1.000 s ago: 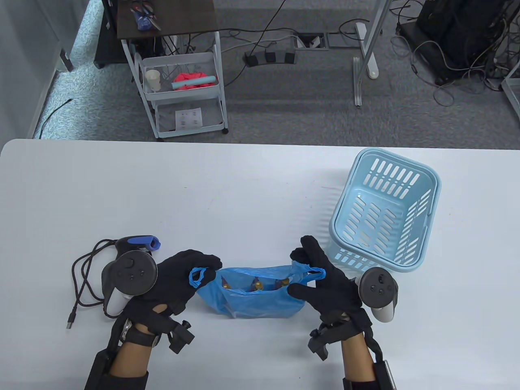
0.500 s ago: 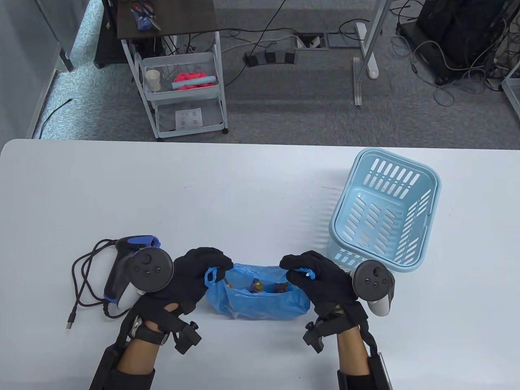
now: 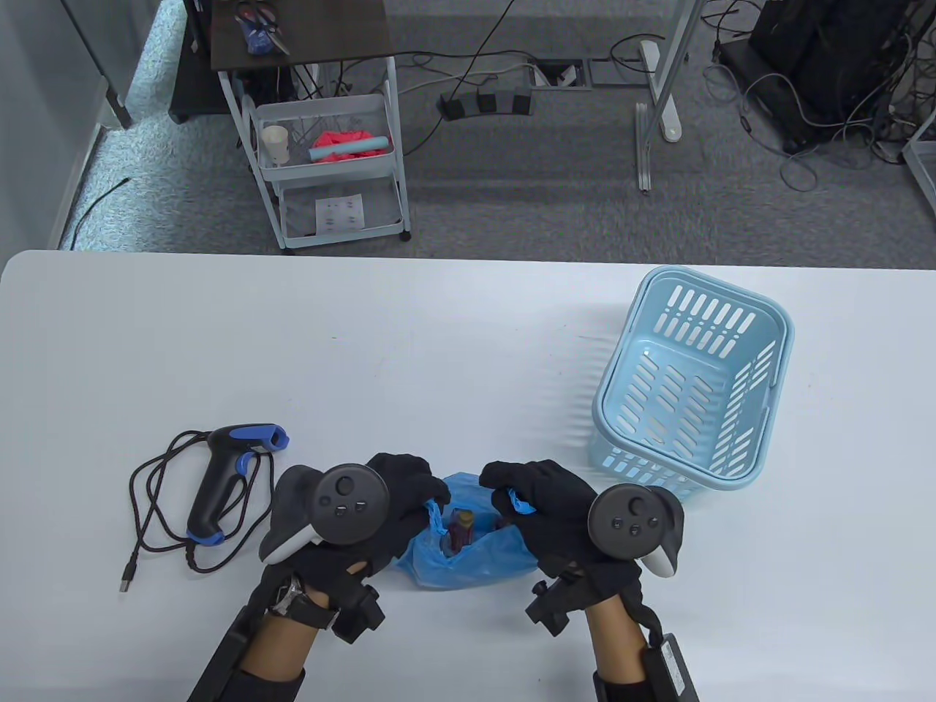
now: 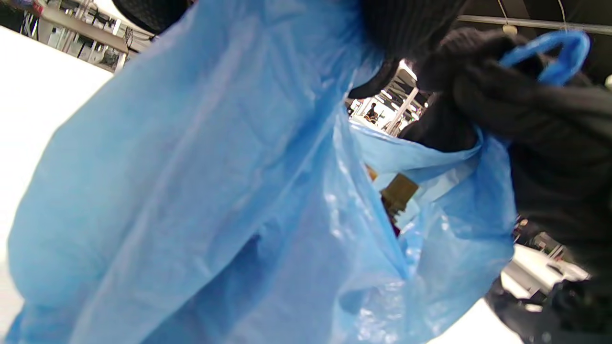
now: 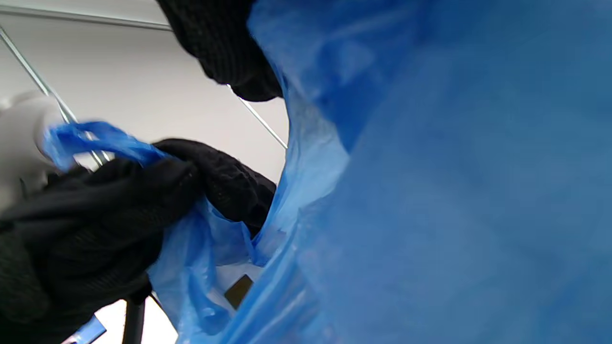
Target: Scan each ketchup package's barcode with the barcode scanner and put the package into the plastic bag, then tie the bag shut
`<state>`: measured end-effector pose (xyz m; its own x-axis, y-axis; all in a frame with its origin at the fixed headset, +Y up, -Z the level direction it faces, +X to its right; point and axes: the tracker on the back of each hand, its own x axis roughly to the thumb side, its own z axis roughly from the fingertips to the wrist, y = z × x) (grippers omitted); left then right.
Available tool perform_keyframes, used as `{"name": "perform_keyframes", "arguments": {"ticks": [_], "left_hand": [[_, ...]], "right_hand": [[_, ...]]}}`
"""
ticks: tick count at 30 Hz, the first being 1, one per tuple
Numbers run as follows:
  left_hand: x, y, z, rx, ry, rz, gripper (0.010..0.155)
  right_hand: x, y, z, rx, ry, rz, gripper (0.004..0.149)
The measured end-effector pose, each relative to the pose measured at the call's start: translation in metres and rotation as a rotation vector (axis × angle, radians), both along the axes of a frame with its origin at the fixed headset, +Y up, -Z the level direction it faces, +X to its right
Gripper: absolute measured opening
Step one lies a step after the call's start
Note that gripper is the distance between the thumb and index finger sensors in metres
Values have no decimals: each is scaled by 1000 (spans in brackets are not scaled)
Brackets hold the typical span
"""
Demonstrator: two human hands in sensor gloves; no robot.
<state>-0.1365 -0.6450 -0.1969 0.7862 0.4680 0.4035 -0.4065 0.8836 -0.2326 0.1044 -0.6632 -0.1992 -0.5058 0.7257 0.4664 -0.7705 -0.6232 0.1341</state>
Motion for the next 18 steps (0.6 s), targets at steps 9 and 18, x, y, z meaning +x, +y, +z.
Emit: {"name": "perform_keyframes", "arguments": {"ticks": [9,18], "left_hand": [[25,0,13,86,-39,-146,42],[31,2,11,98,-31,-192,42]], "right_hand": [[-30,7,10,112,-83,356,58],[-40,11,13,18,113,421,79]]}}
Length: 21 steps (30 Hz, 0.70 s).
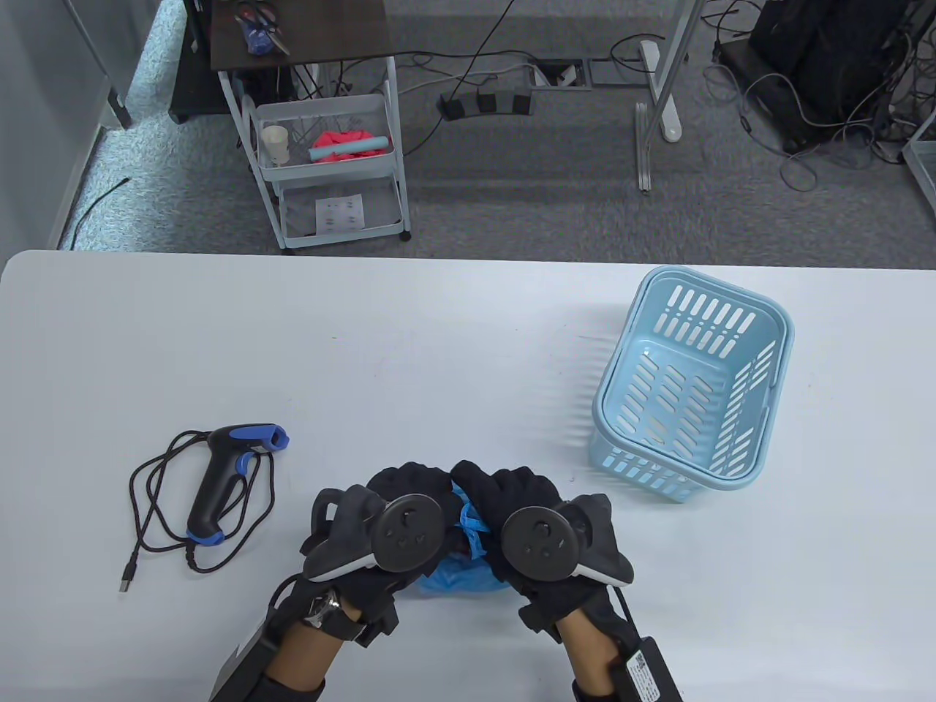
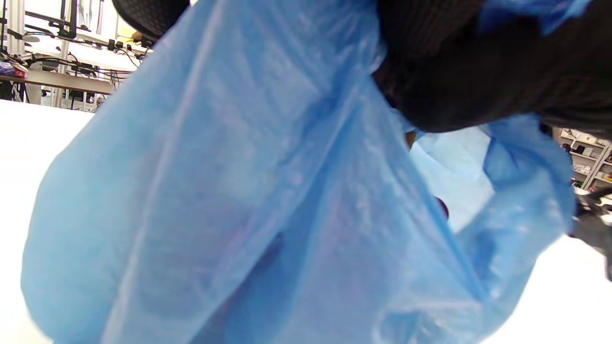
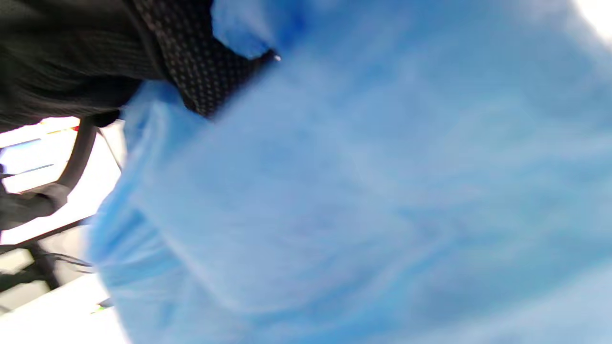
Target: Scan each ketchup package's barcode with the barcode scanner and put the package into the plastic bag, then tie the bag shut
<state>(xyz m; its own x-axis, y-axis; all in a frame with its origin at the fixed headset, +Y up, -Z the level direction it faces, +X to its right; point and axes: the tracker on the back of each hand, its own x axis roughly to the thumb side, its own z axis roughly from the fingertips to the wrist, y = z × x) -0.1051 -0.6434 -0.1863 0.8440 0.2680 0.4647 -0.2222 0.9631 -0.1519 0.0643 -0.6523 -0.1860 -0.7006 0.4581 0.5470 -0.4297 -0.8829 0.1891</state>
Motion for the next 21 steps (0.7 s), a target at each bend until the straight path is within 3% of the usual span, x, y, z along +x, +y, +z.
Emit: {"name": "perform_keyframes", "arguments": {"ticks": [3,12,17,21], "left_hand": [[2,0,-1,12,5,-26,41],[1,3,-1,42,15,-20,41],[6,2,1,75,26,-52,42],[2,3,0,50,19,-27,47]], "right_hand": [[3,-1,-2,-100,72,-76,82],[9,-8,-7,-159,99,-217,77],[8,-8,-3,-14,-14,-197,68],[6,-9,-1,24,-38,-187,63]]}}
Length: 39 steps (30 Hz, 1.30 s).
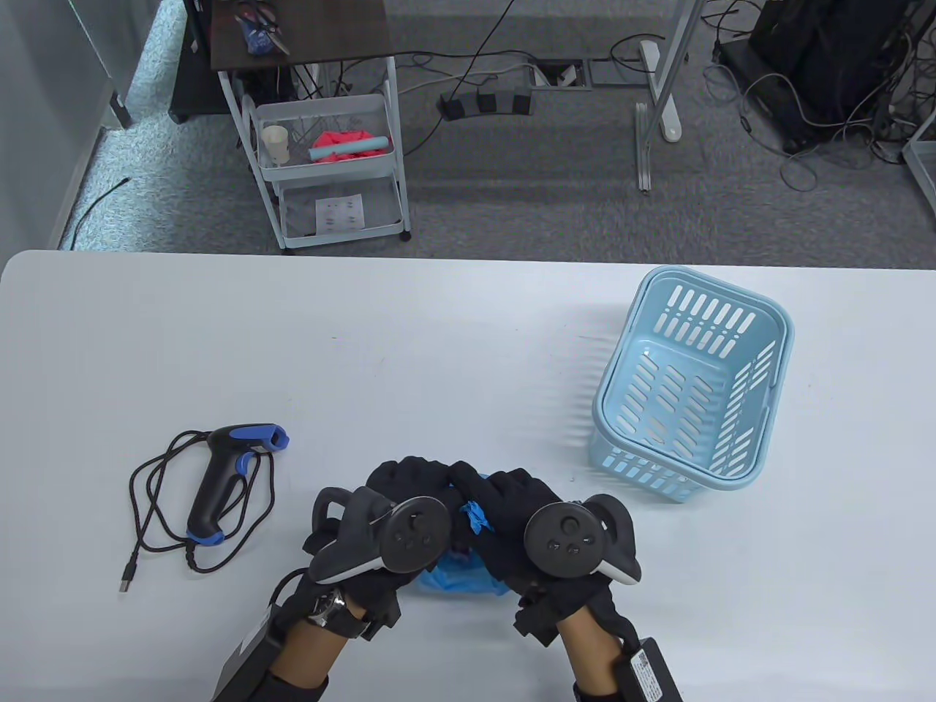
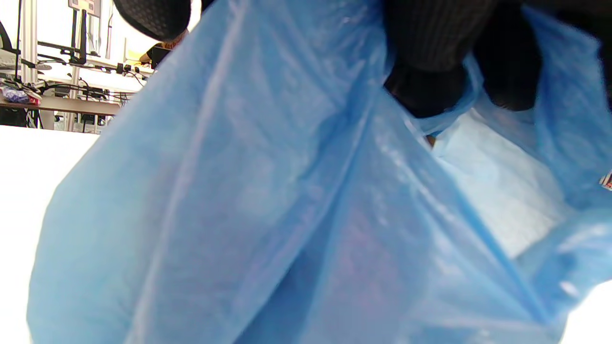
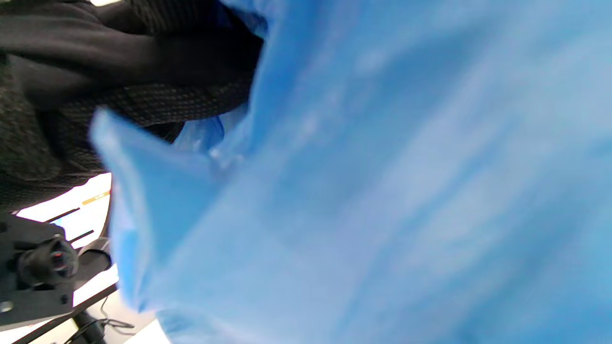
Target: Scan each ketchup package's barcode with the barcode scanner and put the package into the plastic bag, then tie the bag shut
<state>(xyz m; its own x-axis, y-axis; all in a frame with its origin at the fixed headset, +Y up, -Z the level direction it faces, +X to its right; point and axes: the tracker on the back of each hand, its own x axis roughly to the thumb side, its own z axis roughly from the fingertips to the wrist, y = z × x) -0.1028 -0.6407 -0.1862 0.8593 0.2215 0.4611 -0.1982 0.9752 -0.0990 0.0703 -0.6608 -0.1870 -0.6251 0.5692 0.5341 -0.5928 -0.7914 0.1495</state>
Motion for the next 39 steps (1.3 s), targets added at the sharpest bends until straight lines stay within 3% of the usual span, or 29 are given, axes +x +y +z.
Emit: {"name": "perform_keyframes", "arguments": {"ticks": [7,13,20,23,27,32,39], "left_hand": [[-23,15,2,-24,-18,105,58],[-41,36,3,-9,-2,274,56],[-13,10,8,53,-1,-3,64],[-2,1,5,44,10,0,61],[2,-6,-1,-37,3,113,43],[-10,-9,-4,-115,-21,238,41],[4,-3,5,-43,-55,26,41]], "right_hand": [[4,1,-1,13,-21,-24,57],[6,1,-2,8,-23,-19,56],[8,-1,-3,-5,-38,-73,58],[8,-2,-4,-14,-28,-81,60],[11,-3,-6,-32,-18,-98,64],[16,-4,-9,-37,-24,-94,75],[5,-6,-7,-48,34,-5,92]]}}
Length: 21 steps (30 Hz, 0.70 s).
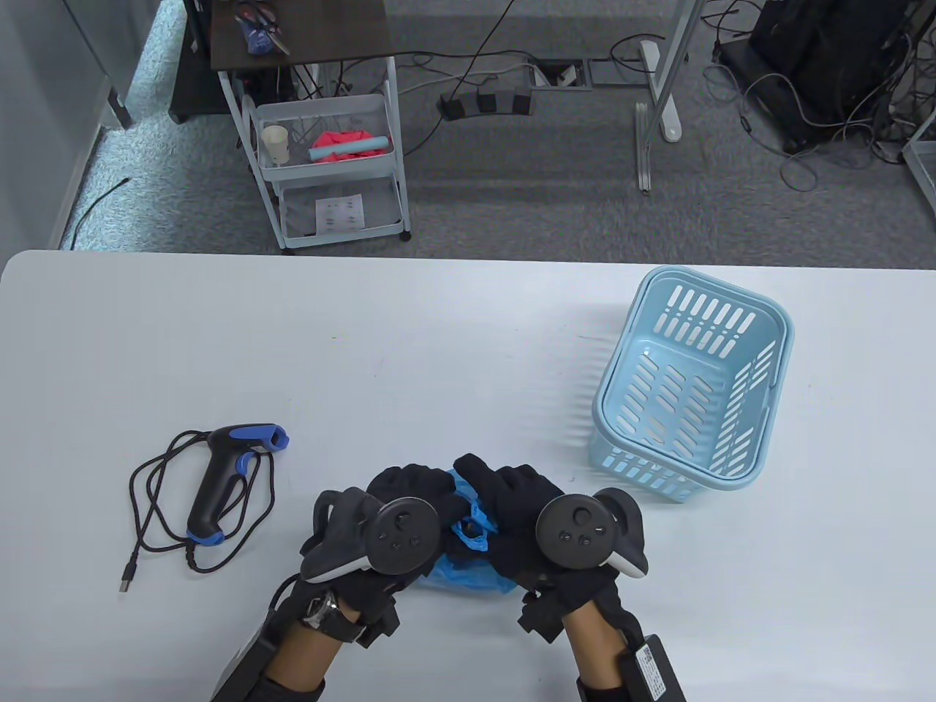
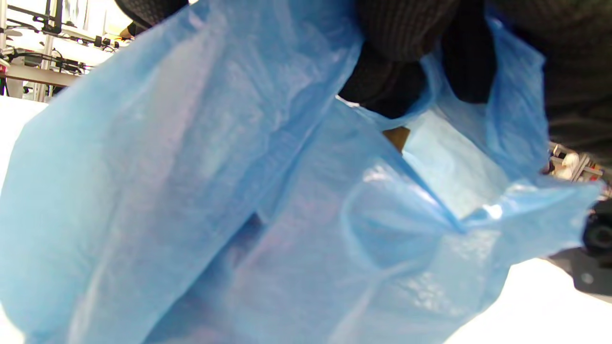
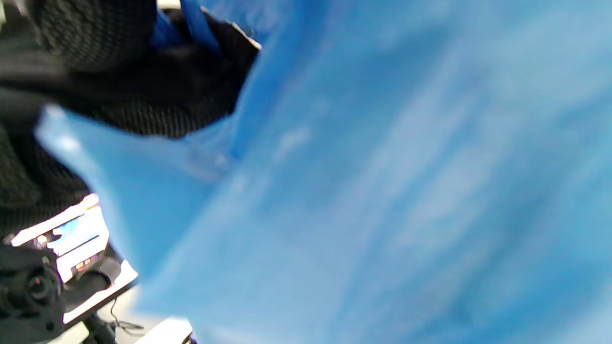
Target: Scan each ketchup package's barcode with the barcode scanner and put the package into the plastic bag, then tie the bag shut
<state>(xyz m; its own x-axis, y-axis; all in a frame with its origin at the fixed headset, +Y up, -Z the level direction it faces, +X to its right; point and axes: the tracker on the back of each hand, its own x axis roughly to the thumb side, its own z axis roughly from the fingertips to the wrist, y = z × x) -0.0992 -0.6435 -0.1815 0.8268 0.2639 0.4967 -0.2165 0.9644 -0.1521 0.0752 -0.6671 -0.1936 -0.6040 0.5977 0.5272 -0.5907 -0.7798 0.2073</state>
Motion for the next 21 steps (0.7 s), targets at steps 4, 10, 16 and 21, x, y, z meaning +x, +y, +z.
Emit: {"name": "perform_keyframes", "arguments": {"ticks": [4,10,16,21], "left_hand": [[4,3,0,12,4,-31,42],[-5,8,-1,12,13,14,53],[-30,33,4,71,39,147,57],[-22,48,9,129,1,161,53]], "right_hand": [[1,-2,1,10,8,-9,88],[0,0,3,44,-13,-2,69],[2,2,3,59,-35,15,66],[-2,5,5,81,-37,97,67]]}}
